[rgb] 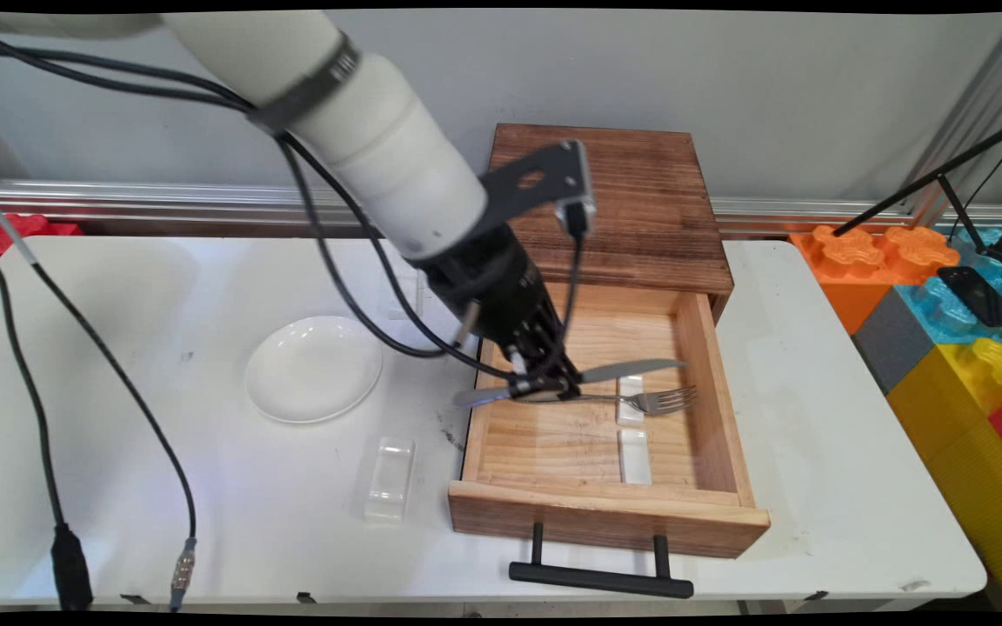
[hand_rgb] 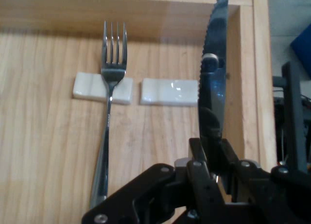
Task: Place the picked object into the drawer
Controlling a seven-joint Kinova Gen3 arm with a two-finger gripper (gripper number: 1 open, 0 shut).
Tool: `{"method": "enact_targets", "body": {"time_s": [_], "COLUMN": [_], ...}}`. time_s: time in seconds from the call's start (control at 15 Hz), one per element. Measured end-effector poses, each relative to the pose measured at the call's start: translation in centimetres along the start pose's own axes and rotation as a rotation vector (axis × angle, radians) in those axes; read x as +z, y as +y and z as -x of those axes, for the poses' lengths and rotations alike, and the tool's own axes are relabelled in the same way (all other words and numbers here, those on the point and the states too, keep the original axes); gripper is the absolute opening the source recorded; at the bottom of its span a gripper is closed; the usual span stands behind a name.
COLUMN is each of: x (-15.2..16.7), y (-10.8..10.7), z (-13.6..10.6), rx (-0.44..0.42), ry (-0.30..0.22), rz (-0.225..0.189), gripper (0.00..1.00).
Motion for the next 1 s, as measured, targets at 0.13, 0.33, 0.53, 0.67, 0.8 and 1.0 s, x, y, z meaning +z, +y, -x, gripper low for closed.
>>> {"method": "enact_targets", "body": {"time_s": [0.13,0.33,0.53,0.67,0.8,1.0], "x": [1.8,4.7,7.2,8.6,10.0,11.4], "y": [-0.1,-0.5,-0.9,-1.2,-1.4,-1.7], "z": [-0.6,-1.0,-1.0,-0.8,-0.6,-0.2], "rx": [0.002,0.010,0.018,0.021,0.022,0.016], "ry": [0.007,0.013,0.013,0.011,0.008,0.005], "rz": [-0.001,-0.005,-0.009,-0.010,-0.008,-0.005], "gripper": [0.00,0.00,0.00,0.00,0.00,0.00]}}
